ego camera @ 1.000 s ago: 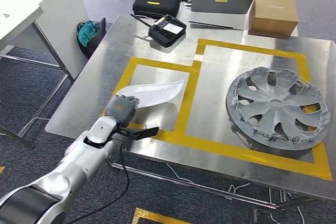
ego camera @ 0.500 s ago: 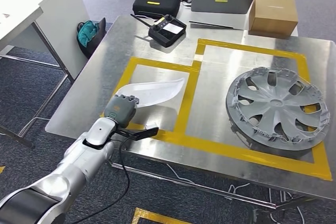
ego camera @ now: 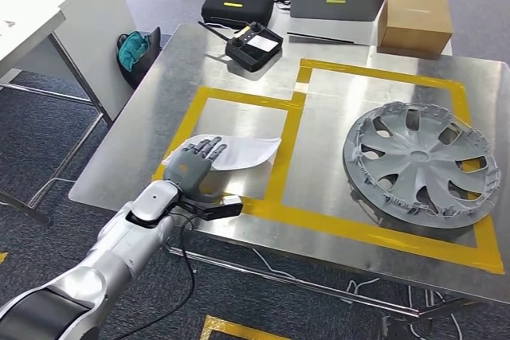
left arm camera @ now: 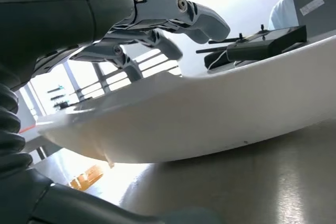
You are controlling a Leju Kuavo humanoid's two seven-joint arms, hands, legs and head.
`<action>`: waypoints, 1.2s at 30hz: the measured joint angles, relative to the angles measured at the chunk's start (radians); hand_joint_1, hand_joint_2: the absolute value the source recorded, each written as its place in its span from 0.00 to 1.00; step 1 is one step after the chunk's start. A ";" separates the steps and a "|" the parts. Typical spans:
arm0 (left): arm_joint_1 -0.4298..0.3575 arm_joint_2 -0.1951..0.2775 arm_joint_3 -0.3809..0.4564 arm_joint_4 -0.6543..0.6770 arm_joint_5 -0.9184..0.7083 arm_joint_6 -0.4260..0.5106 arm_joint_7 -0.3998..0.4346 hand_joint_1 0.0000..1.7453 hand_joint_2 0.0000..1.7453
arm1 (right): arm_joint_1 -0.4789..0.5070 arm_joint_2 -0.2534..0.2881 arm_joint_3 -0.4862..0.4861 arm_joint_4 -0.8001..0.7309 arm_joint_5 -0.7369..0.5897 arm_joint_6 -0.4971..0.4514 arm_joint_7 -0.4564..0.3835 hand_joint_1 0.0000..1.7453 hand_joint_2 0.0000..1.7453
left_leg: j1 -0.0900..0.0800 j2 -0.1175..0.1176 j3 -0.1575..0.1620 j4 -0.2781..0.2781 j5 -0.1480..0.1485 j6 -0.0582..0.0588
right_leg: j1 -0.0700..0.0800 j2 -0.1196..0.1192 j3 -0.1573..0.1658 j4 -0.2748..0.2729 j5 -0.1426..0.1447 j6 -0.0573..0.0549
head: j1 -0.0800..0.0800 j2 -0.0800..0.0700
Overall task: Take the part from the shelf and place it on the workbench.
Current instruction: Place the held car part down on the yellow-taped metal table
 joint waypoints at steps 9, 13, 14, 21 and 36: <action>0.006 0.000 0.000 -0.009 0.000 -0.001 0.000 0.00 0.00 | 0.000 0.000 0.003 0.000 0.000 0.000 0.000 0.00 0.00 | 0.000 0.000 0.000 0.000 0.000 0.000 | 0.000 0.000 0.000 0.000 0.000 0.000 | 0.000 0.000; 0.007 0.000 0.000 -0.013 0.002 -0.006 -0.003 0.00 0.00 | 0.000 0.000 0.003 0.000 -0.002 0.000 0.000 0.00 0.00 | 0.000 0.000 0.000 0.000 0.000 0.000 | 0.000 0.000 0.000 0.000 0.000 0.000 | 0.000 0.000; 0.008 0.000 0.000 -0.016 0.003 -0.009 -0.003 0.00 0.00 | 0.000 0.000 0.004 0.000 -0.003 0.001 0.000 0.00 0.00 | 0.000 0.000 0.000 0.000 0.000 0.000 | 0.000 0.000 0.000 0.000 0.000 0.000 | 0.000 0.000; 0.019 -0.001 0.001 -0.049 0.005 -0.010 0.007 0.00 0.00 | 0.000 0.000 0.010 0.000 -0.011 0.004 0.000 0.00 0.00 | 0.000 0.000 0.000 0.000 0.000 0.000 | 0.000 0.000 0.000 0.000 0.000 0.000 | 0.000 0.000; 0.348 0.003 0.034 -0.653 0.371 -0.064 -0.178 0.00 0.00 | 0.052 0.007 0.012 -0.021 -0.132 -0.013 0.000 0.00 0.00 | -0.003 0.000 -0.004 0.004 -0.009 0.010 | -0.003 0.000 0.000 -0.003 -0.002 0.003 | 0.000 0.000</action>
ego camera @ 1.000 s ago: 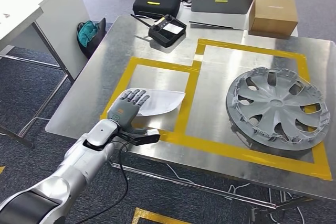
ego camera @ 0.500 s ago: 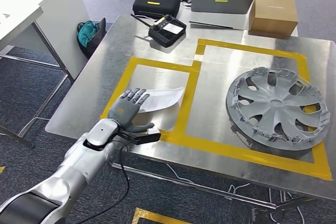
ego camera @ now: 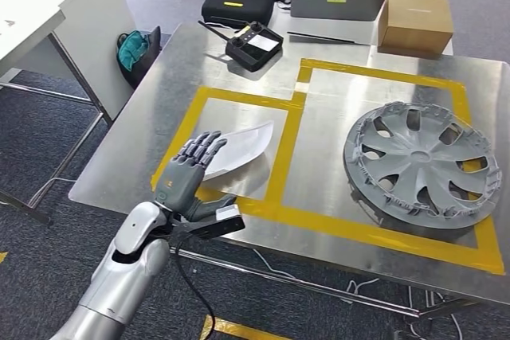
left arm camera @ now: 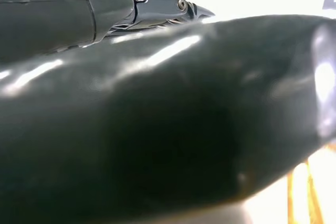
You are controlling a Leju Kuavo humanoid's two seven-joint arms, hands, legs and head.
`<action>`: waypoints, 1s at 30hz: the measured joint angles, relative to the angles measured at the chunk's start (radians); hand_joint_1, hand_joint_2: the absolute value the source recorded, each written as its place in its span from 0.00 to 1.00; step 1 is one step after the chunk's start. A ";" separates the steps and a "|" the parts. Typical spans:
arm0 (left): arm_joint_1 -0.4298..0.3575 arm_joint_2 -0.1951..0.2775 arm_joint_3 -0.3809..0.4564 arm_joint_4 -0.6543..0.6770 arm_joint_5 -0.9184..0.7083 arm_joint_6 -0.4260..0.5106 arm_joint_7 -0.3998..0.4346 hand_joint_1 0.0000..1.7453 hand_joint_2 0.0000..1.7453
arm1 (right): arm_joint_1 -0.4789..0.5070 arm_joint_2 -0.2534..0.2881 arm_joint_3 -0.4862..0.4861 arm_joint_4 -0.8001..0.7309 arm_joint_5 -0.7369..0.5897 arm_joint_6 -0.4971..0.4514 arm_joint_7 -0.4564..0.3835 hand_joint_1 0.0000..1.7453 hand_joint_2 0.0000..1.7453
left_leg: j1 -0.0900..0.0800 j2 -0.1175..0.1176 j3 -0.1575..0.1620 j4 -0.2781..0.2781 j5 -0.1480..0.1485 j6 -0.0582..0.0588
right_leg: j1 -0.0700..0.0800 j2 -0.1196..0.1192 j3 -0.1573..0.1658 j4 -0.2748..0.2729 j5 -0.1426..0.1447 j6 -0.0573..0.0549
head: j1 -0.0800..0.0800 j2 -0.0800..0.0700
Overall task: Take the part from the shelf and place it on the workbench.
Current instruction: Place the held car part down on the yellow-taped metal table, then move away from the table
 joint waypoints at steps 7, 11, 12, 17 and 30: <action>0.103 0.018 0.007 -0.175 0.183 -0.004 -0.096 0.00 0.00 | 0.012 0.010 0.000 -0.017 -0.044 -0.019 0.000 0.00 0.00 | 0.006 0.001 0.008 -0.023 0.022 0.023 | -0.001 0.005 -0.006 0.010 -0.013 0.021 | 0.001 0.000; 0.173 0.025 0.029 -0.240 0.283 -0.013 -0.154 0.00 0.00 | 0.023 0.010 -0.002 -0.023 -0.053 -0.028 0.000 0.00 0.00 | 0.015 0.000 0.008 -0.031 0.032 0.025 | -0.005 0.021 -0.090 0.226 -0.129 0.037 | 0.006 0.000; 0.193 0.026 0.037 -0.250 0.311 -0.016 -0.169 0.00 0.00 | 0.025 0.010 -0.004 -0.024 -0.054 -0.030 0.000 0.00 0.00 | 0.017 0.000 0.008 -0.030 0.033 0.024 | -0.008 0.021 -0.104 0.264 -0.141 0.041 | 0.006 0.000; 0.250 0.027 0.086 -0.280 0.480 -0.049 -0.231 0.00 0.00 | 0.027 0.013 -0.019 -0.032 -0.051 -0.039 0.000 0.00 0.00 | 0.030 -0.001 0.000 -0.011 0.029 -0.001 | -0.019 0.018 0.014 0.060 -0.049 0.062 | 0.008 0.000; 0.335 0.013 0.209 -0.294 0.660 -0.071 -0.307 0.00 0.00 | 0.022 0.021 -0.054 -0.041 -0.037 -0.043 0.000 0.00 0.00 | 0.021 -0.058 -0.071 0.255 -0.156 -0.015 | -0.002 0.044 -0.063 0.019 0.037 -0.023 | -0.005 0.000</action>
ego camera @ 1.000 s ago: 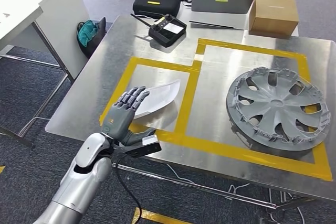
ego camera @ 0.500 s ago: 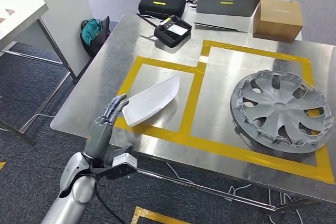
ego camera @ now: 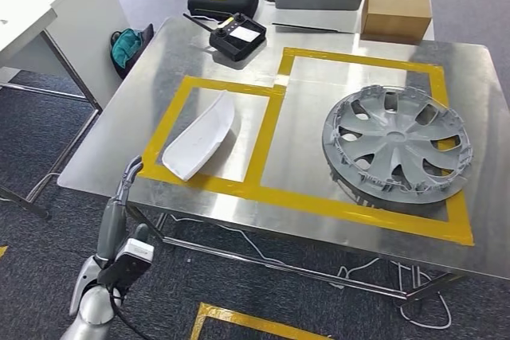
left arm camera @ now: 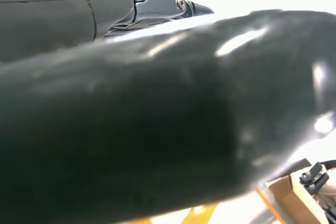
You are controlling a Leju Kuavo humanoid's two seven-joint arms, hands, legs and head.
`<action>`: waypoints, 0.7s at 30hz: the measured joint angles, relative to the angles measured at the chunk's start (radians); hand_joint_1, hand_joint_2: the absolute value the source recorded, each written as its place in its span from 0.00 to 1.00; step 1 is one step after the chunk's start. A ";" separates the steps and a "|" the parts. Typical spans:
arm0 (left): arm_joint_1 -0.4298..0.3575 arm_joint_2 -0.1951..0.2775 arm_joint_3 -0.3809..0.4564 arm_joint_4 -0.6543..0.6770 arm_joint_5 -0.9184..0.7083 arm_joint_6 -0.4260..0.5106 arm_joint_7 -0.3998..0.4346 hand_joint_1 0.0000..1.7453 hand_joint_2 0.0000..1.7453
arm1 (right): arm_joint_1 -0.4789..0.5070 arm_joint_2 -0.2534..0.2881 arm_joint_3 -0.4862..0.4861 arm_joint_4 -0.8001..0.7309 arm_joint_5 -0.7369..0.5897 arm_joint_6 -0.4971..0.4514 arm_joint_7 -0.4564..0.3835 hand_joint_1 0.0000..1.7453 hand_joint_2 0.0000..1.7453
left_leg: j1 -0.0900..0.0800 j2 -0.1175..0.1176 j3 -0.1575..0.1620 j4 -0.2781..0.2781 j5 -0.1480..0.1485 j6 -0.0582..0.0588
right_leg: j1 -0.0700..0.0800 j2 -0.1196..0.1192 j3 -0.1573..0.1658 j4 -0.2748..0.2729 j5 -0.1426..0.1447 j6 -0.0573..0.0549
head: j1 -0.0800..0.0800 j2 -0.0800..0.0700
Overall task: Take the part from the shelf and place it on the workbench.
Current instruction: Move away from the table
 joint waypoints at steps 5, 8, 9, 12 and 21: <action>-0.001 -0.008 0.012 -0.011 0.016 -0.001 0.000 0.00 0.00 | -0.002 0.004 -0.004 -0.002 0.003 0.000 0.000 0.00 0.00 | -0.023 -0.009 0.170 -0.258 0.058 0.029 | 0.004 0.010 -0.031 -0.010 0.054 0.020 | 0.002 0.000; 0.007 -0.014 0.031 -0.009 0.066 -0.009 -0.006 0.00 0.00 | 0.002 0.004 -0.011 -0.002 0.014 -0.002 0.000 0.00 0.00 | -0.025 -0.003 0.150 -0.262 0.096 0.043 | -0.002 0.006 -0.036 -0.022 0.061 0.040 | 0.002 0.000; 0.010 -0.017 0.041 -0.007 0.085 -0.016 -0.012 0.00 0.00 | 0.003 0.004 -0.014 -0.002 0.019 -0.002 0.000 0.00 0.00 | -0.022 -0.001 0.140 -0.264 0.109 0.049 | -0.003 0.002 -0.047 0.000 0.029 0.045 | 0.004 0.000; 0.026 -0.026 0.075 0.005 0.134 -0.037 -0.032 0.00 0.00 | 0.002 0.004 -0.025 -0.002 0.032 -0.006 0.000 0.00 0.00 | -0.021 0.006 0.101 -0.264 0.143 0.058 | -0.003 -0.009 -0.090 0.175 -0.124 0.055 | 0.008 0.000; 0.078 -0.060 0.219 0.040 0.251 -0.112 -0.097 0.00 0.00 | -0.019 0.026 -0.058 -0.005 0.067 -0.033 0.000 0.00 0.00 | -0.026 0.019 0.017 -0.253 0.228 0.028 | 0.009 -0.020 0.197 -0.049 -0.134 0.031 | 0.005 0.000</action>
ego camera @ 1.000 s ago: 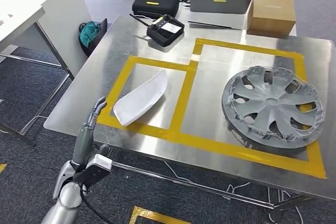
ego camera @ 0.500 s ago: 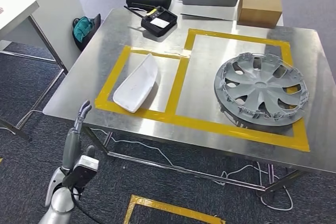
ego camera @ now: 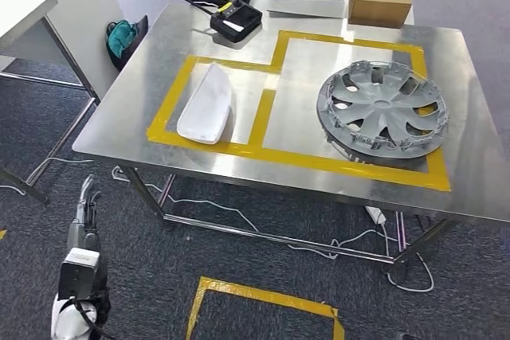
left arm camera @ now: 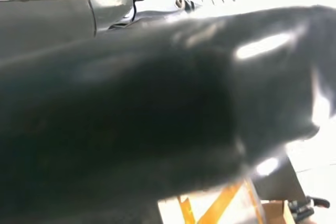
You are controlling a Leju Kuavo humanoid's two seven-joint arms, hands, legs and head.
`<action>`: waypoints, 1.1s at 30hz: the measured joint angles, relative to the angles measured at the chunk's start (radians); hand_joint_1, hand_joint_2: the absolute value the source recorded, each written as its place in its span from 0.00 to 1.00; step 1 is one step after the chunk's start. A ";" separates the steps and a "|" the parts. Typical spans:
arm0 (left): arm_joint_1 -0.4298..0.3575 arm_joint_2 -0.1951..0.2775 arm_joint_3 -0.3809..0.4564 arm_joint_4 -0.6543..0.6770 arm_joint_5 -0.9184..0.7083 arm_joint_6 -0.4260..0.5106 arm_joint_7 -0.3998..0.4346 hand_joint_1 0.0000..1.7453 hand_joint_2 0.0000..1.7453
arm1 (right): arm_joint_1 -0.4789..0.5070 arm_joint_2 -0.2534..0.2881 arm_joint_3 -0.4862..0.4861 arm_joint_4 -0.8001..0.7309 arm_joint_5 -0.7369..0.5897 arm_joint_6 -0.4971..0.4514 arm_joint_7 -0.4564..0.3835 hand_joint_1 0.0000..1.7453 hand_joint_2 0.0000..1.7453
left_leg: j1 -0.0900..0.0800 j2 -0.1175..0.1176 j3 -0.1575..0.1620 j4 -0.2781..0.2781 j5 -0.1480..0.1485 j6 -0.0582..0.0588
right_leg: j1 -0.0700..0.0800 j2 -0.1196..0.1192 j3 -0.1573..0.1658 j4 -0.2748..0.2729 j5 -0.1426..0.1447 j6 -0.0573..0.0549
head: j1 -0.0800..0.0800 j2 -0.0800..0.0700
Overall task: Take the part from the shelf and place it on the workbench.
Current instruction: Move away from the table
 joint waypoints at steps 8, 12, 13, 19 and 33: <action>0.019 -0.021 0.098 0.038 0.013 -0.014 -0.012 0.00 0.00 | 0.002 0.011 -0.017 0.000 0.006 0.003 0.000 0.00 0.00 | 0.016 -0.018 -0.070 0.276 -0.209 -0.041 | -0.005 0.000 -0.093 0.001 0.086 -0.039 | -0.012 0.000; 0.015 -0.028 0.113 0.047 0.020 -0.014 -0.012 0.00 0.00 | 0.000 0.013 -0.020 0.000 0.006 0.008 0.000 0.00 0.00 | 0.027 -0.023 0.098 0.091 -0.132 -0.045 | -0.008 0.004 -0.144 0.006 0.129 -0.019 | -0.012 0.000; 0.012 -0.031 0.120 0.052 0.024 -0.012 -0.011 0.00 0.00 | -0.002 0.014 -0.021 0.000 0.007 0.010 0.000 0.00 0.00 | 0.027 -0.026 0.139 0.029 -0.133 -0.042 | -0.007 0.006 -0.152 0.007 0.139 -0.013 | -0.012 0.000; -0.073 0.004 0.318 0.475 0.085 -0.048 -0.015 0.00 0.00 | 0.006 0.014 -0.037 0.000 0.044 0.013 0.001 0.00 0.00 | 0.018 -0.016 0.135 -0.036 -0.107 0.008 | -0.017 0.007 -0.186 0.052 0.097 0.018 | -0.010 0.000; -0.151 0.056 0.482 0.896 0.076 -0.050 -0.033 0.00 0.00 | 0.004 0.015 -0.051 0.000 0.056 0.016 0.001 0.00 0.00 | 0.002 -0.013 -0.003 -0.014 0.004 -0.013 | 0.011 0.001 0.024 -0.036 0.015 -0.037 | -0.005 0.000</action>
